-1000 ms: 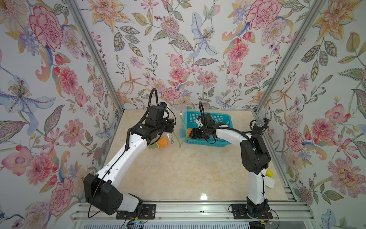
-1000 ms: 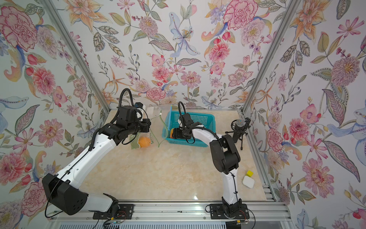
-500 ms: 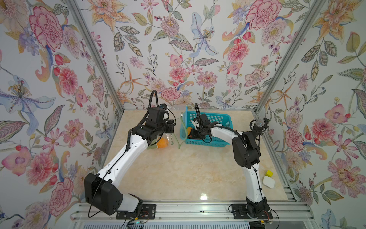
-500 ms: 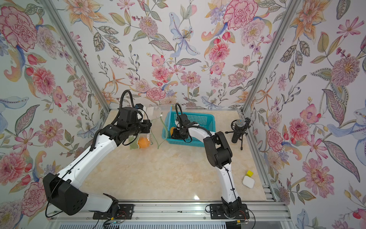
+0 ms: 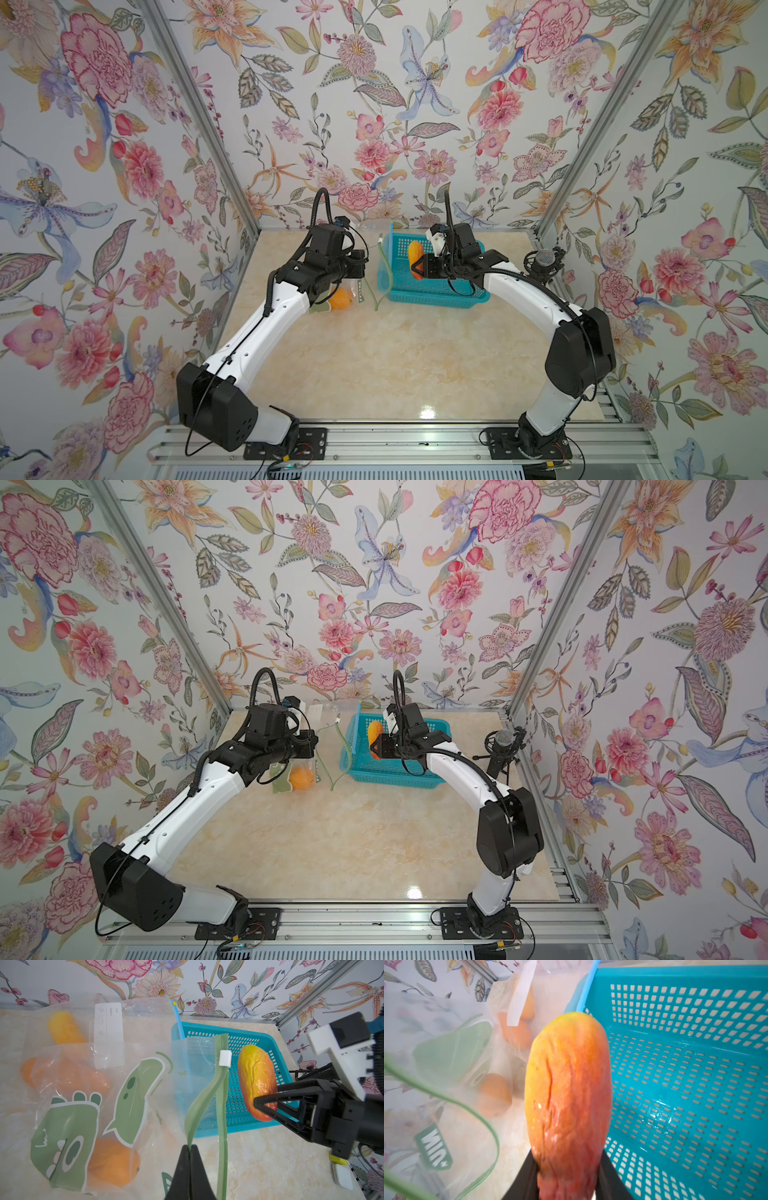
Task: Place the mango in a zip-top bag and seal the zipper
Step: Pick up the mango from the basket, then place the mango in the zipper food storage bag.
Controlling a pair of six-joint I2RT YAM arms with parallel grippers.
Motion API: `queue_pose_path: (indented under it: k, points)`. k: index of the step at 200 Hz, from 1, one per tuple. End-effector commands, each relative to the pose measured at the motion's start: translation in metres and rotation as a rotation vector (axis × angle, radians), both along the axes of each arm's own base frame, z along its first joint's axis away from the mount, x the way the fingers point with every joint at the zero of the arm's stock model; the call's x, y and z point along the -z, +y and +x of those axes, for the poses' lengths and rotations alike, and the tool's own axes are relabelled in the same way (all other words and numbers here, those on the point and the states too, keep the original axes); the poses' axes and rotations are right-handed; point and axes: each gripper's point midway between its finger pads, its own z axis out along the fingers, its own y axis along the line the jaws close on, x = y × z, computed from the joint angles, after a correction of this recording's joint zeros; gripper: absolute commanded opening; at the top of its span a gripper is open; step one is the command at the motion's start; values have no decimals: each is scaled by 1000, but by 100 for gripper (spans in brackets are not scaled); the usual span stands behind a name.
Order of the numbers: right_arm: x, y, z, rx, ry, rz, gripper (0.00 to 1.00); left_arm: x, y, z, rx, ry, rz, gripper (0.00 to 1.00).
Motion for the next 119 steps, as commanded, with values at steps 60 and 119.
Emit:
queue_pose_path:
  k: [60, 119]
  points:
    - [-37, 88, -79, -205, 17, 242, 32, -7, -5, 2, 8, -15, -72, 0]
    - [-5, 121, -50, -213, 8, 165, 40, -5, -10, -2, 24, -4, -107, 0]
